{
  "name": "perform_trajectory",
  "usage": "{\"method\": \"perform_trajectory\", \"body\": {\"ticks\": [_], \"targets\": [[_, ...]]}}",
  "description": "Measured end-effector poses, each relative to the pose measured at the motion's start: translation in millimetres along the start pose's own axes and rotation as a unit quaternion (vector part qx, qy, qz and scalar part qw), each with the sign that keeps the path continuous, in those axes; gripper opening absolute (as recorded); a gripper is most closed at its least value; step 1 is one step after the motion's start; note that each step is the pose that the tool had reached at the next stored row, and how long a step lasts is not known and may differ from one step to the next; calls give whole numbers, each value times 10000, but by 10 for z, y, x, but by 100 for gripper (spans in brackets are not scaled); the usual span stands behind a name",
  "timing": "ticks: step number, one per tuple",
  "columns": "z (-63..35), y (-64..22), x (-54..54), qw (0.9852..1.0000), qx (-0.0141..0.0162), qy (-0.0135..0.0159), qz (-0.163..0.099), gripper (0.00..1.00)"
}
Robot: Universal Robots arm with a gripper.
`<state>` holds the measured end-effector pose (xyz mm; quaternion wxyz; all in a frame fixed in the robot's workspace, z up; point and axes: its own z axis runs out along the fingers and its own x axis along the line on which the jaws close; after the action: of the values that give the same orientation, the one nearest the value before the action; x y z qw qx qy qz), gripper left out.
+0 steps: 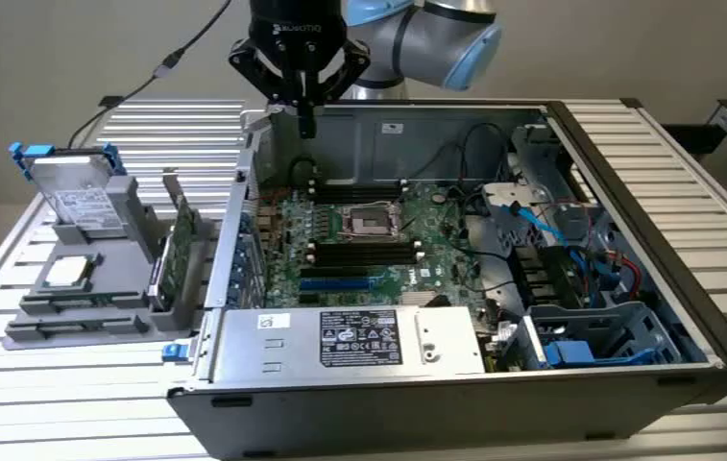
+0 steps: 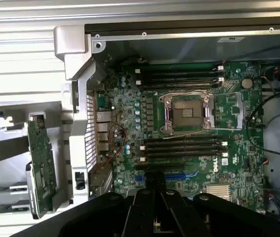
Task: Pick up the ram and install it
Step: 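Reach for the ram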
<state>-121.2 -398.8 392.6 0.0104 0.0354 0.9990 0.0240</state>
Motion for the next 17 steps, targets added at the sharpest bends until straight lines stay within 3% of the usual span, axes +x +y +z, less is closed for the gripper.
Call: {"method": "perform_trajectory", "body": {"ticks": [9,17], "targets": [[-1,-1,9,10000,1,0,0,10],[-8,-26,370,10000,0,5,-3,10]]}}
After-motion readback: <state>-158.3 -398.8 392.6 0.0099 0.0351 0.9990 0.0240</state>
